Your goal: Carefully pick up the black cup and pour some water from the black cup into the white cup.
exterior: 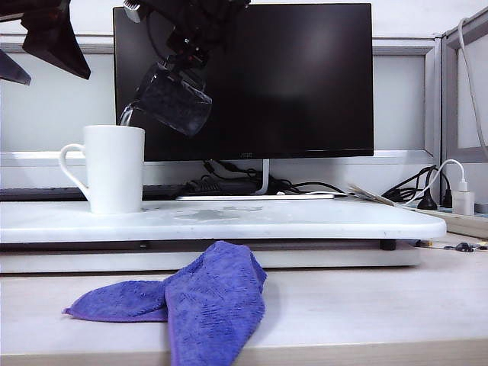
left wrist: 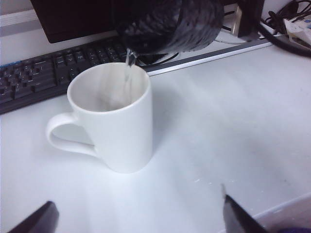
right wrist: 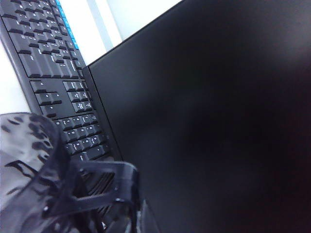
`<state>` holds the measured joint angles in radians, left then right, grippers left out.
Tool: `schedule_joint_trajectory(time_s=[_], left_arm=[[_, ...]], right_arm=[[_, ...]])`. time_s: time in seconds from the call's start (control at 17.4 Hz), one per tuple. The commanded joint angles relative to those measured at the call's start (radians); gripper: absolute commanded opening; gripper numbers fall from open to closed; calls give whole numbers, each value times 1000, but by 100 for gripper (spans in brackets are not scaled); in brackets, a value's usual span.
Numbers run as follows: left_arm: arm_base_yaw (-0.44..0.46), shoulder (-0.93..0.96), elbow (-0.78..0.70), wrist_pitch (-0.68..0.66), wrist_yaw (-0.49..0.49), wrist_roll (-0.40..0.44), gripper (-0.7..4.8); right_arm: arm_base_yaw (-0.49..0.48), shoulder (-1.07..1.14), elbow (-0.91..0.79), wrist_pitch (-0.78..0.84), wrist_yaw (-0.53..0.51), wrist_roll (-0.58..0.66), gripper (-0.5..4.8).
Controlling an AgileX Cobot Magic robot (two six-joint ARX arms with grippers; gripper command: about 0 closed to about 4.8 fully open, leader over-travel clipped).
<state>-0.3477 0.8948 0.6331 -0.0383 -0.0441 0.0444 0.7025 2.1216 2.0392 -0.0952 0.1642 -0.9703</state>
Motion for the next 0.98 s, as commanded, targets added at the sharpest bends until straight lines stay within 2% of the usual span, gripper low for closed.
schedule_joint_trajectory(time_s=[0.06, 0.98], left_arm=[[0, -2, 1, 9, 3, -3, 479], [0, -2, 2, 9, 3, -3, 479]], right_arm=[[4, -13, 11, 51, 2, -14, -6], [4, -13, 11, 97, 3, -62, -6]])
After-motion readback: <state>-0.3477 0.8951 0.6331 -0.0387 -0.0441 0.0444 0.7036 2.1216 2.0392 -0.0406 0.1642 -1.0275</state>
